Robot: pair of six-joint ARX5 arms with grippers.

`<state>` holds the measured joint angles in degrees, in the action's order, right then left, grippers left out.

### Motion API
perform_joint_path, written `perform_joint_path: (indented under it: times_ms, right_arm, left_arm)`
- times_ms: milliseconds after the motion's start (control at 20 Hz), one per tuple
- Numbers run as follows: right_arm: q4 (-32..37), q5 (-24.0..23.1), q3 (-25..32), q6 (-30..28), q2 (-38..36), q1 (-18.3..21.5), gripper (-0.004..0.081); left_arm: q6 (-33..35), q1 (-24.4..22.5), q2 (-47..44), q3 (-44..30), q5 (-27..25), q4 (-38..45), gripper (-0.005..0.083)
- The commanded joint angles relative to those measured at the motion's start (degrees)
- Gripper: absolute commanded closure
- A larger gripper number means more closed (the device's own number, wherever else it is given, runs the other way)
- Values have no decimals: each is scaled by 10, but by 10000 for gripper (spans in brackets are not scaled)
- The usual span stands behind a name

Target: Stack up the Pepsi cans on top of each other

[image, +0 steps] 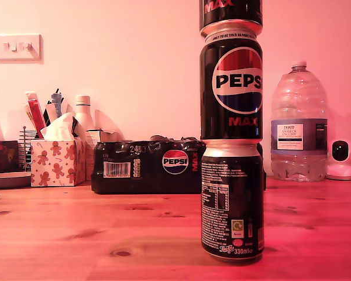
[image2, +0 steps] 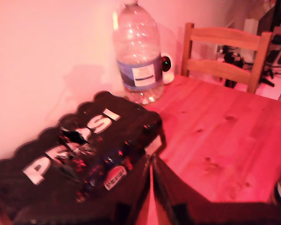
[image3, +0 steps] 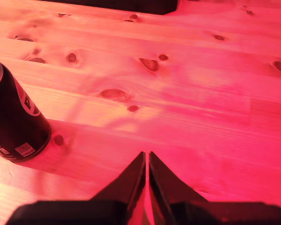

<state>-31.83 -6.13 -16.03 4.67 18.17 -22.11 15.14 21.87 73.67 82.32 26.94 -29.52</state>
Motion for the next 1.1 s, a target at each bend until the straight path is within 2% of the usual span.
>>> perform_joint_path:
  times_ms: [0, 300, 450, 650, 850, 950, 1050]
  right_arm:
    - [2, 0, 3, 2, -1, 1, 768]
    - [-18, -2, 3, 2, 2, 1, 768]
    - [37, -3, 3, 2, 1, 10, 768]
    - [149, -3, 3, 2, 1, 59, 768]
    - [228, -3, 3, 2, 1, 137, 768]
    - [255, -3, 3, 2, -5, 173, 768]
    - [254, -4, 3, 2, -16, 191, 768]
  left_arm:
    - [-15, -1, -25, -52, 1, 24, 793]
    - [-44, -1, -98, -195, 1, 84, 793]
    - [-53, -1, -121, -238, 3, 91, 793]
    - [-73, -1, -152, -308, 10, 133, 793]
    - [-95, -1, -182, -364, 10, 180, 793]
    - [-102, -1, -188, -383, 9, 194, 793]
    - [-106, -1, -198, -412, 7, 223, 793]
